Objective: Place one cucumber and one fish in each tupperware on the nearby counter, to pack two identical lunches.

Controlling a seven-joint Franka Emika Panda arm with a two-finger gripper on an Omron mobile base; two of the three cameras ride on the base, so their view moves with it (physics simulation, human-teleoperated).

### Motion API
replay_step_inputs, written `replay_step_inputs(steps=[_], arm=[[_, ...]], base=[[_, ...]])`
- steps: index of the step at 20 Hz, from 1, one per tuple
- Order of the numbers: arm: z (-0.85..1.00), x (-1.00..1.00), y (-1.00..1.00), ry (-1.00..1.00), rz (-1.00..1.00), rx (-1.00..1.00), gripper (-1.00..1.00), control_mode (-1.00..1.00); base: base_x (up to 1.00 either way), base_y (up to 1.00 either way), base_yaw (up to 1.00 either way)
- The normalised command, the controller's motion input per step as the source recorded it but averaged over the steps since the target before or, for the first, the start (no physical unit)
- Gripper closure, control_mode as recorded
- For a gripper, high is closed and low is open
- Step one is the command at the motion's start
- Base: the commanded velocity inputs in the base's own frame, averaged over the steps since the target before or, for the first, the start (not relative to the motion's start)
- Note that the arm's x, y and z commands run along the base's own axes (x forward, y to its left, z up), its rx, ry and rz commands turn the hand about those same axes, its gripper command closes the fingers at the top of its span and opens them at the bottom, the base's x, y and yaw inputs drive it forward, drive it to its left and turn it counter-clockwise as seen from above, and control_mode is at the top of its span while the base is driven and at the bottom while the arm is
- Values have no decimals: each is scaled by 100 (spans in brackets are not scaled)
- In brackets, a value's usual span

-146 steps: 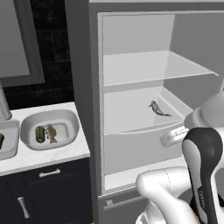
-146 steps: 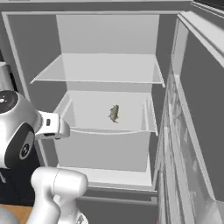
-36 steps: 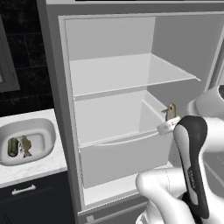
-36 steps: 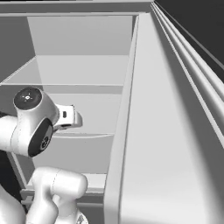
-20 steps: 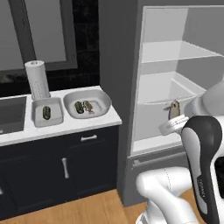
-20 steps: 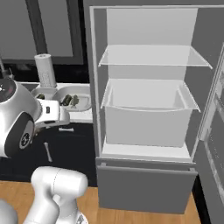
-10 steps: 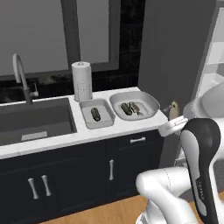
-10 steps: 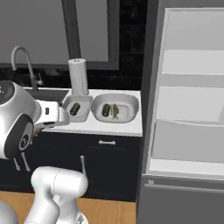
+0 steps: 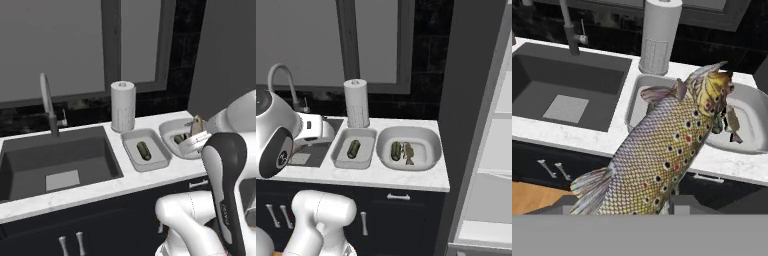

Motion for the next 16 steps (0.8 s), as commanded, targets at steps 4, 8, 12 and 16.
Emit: replay_step_inputs(steps=[4,8,12,16], arm=[[0,0,0,0,0,0,100,100],[-3,19,0,3,0,0,100,-100],[-49,86,0,26,2,-1,100,-100],[-98,79,11,17,11,-15,100,-100]], base=[[97,13,0],[67,4,0],[0,0,0],[0,0,0]])
